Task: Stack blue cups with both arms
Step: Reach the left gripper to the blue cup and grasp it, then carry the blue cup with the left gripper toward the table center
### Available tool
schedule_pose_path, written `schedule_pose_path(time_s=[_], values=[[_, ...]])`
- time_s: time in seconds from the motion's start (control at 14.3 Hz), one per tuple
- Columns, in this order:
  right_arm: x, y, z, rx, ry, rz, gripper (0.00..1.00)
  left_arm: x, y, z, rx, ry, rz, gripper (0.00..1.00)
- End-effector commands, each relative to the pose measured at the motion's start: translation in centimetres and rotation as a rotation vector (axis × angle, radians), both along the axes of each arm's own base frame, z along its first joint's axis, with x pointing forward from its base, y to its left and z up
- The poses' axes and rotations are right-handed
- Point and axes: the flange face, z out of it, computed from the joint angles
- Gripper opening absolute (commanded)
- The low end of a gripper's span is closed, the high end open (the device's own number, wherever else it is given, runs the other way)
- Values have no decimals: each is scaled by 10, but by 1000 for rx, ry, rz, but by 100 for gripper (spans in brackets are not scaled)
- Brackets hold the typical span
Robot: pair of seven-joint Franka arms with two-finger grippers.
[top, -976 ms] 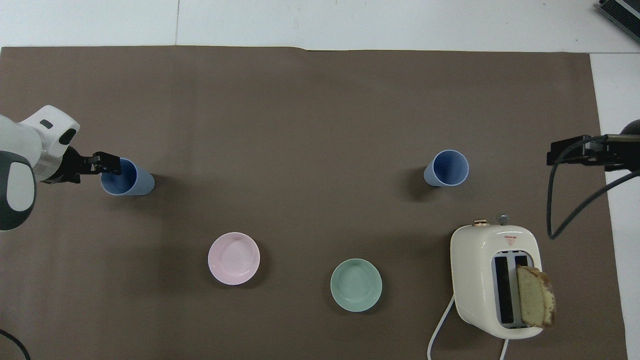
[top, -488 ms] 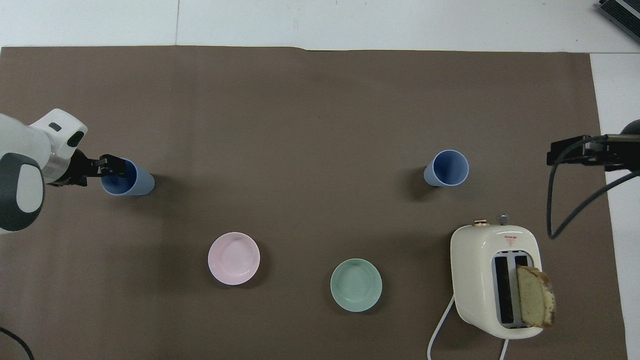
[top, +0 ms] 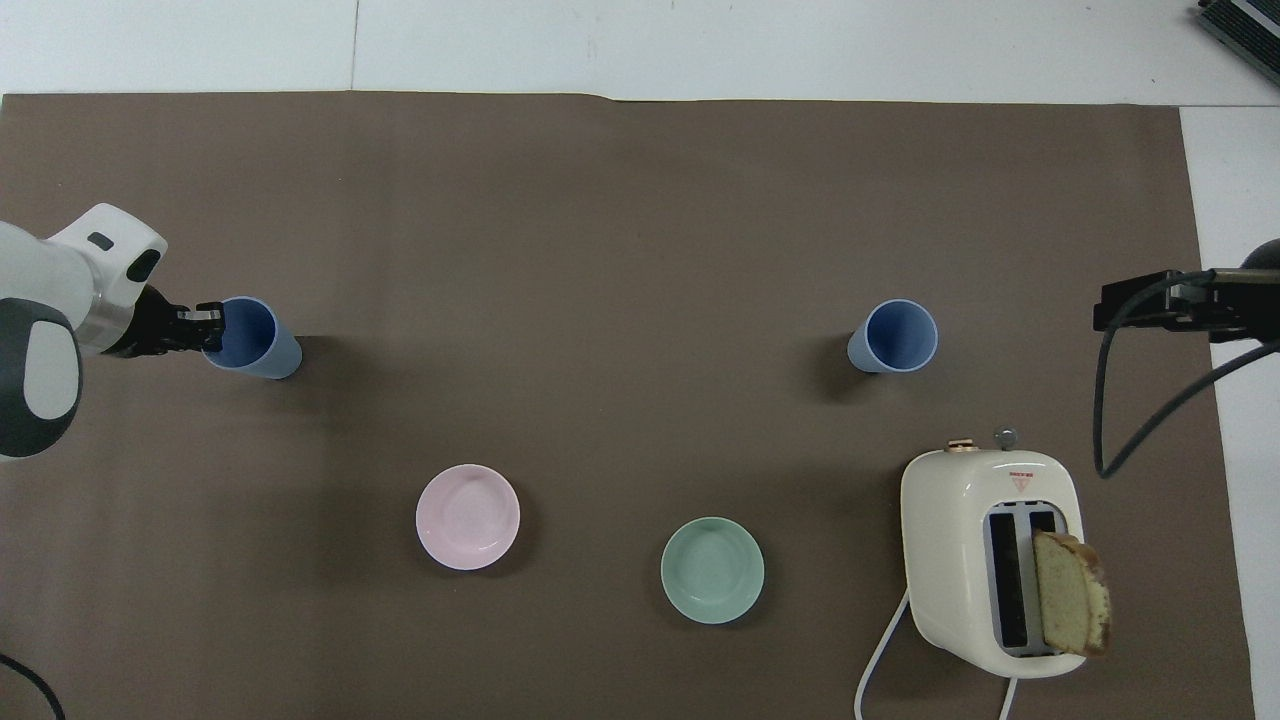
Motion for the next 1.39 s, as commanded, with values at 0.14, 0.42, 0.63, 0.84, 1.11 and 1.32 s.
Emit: schedule_pose_path(time_s=[0.14,0.42,0.63,0.84,1.11,1.32], values=[[-3,-1,2,24,2,5,100,2,-46,82,-90,15,67,0],[-3,-1,2,24,2,5,100,-3,-136,91,-111,7,134,0],[-3,0,3,24,0,7,100,-16,-214,88,-121,-6,135,0],[-3,-1,3,24,0,5,100,-23,-275,57,-112,-4,96,0],[-3,1,3,24,0,8,100,-28,-333,3,-62,-15,82,0],[-3,2,3,24,0,10,100,-38,-357,-13,-69,-14,44,0]])
